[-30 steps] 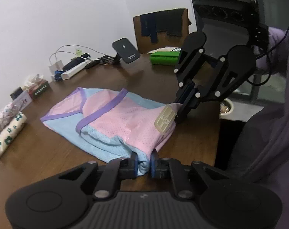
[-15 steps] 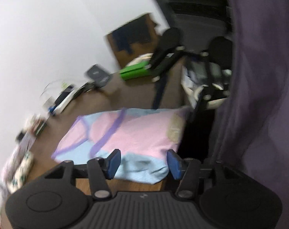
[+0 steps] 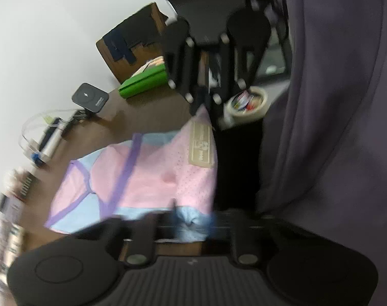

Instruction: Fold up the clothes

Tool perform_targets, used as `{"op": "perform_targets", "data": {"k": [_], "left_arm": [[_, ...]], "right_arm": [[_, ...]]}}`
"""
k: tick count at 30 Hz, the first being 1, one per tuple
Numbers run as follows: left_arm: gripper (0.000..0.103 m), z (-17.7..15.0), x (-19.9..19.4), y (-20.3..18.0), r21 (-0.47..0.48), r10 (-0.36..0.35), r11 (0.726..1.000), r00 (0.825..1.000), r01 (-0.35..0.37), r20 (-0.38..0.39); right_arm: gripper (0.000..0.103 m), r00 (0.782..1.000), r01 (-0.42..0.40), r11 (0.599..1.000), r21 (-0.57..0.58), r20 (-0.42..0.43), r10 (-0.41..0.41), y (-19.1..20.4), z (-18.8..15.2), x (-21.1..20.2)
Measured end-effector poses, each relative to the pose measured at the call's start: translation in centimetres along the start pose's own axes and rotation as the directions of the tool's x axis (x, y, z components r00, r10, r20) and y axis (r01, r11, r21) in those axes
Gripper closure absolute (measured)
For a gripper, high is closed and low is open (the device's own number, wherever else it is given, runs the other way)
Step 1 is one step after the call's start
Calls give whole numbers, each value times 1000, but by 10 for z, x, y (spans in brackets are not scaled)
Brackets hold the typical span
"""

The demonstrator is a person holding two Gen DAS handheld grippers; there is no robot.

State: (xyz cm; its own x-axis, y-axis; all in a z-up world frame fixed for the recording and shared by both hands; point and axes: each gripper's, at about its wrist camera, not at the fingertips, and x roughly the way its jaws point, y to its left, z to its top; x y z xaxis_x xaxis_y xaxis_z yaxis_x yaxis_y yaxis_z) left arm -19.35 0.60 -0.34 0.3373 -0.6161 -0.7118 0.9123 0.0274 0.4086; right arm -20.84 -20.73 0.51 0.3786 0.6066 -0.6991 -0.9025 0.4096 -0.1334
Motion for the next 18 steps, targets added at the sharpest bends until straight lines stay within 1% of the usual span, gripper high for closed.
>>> {"op": "perform_targets", "data": {"k": [1, 2, 3, 4, 5, 7, 9, 11, 12, 13, 14, 15, 16, 17, 18], "left_arm": [[88, 2, -6, 1, -16, -9, 1000, 1000, 9, 29], [85, 2, -11, 0, -8, 14, 1000, 998, -14, 65], [72, 1, -14, -4, 16, 63, 998, 994, -64, 94], [57, -1, -15, -10, 48, 126, 990, 986, -132, 110], [42, -4, -14, -15, 75, 172, 980, 978, -182, 121], [41, -8, -7, -21, 116, 205, 969, 971, -219, 120], [41, -11, 4, -23, 146, 201, 966, 974, -215, 106], [43, -15, 16, -22, 173, 186, 965, 979, -199, 88], [49, -16, 21, -21, 174, 174, 967, 982, -185, 79], [54, -16, 24, -15, 144, 143, 978, 987, -152, 70], [62, -14, 25, -6, 95, 94, 990, 994, -100, 63], [65, -13, 24, 1, 40, 51, 998, 997, -54, 64], [75, -15, 19, 8, -26, 17, 1000, 997, -15, 80], [81, -16, 16, 17, -101, -20, 994, 994, 31, 103], [95, -17, 13, 26, -174, -56, 982, 991, 77, 122]], "right_arm": [[99, 999, -34, 999, 19, 6, 34, -3, -1, -2], [99, 998, -69, 997, 37, 12, 69, -6, -2, -5], [99, 995, -104, 993, 57, 21, 103, -9, -3, -7], [99, 990, -138, 987, 87, 37, 135, -14, -4, -10], [99, 985, -171, 979, 115, 53, 166, -19, -6, -13], [99, 974, -224, 961, 161, 76, 215, -31, -8, -17], [99, 963, -267, 945, 190, 93, 253, -39, -9, -18], [99, 950, -309, 926, 218, 112, 291, -48, -10, -19], [99, 943, -330, 915, 232, 121, 309, -53, -10, -19], [99, 937, -349, 905, 244, 130, 326, -57, -10, -19], [99, 934, -355, 901, 248, 133, 331, -58, -9, -19], [99, 940, -339, 907, 251, 132, 315, -59, -7, -19], [97, 946, -322, 912, 254, 132, 297, -59, -6, -19], [95, 954, -295, 923, 248, 136, 269, -57, -6, -20], [84, 962, -261, 936, 237, 149, 230, -53, -6, -25]]}}
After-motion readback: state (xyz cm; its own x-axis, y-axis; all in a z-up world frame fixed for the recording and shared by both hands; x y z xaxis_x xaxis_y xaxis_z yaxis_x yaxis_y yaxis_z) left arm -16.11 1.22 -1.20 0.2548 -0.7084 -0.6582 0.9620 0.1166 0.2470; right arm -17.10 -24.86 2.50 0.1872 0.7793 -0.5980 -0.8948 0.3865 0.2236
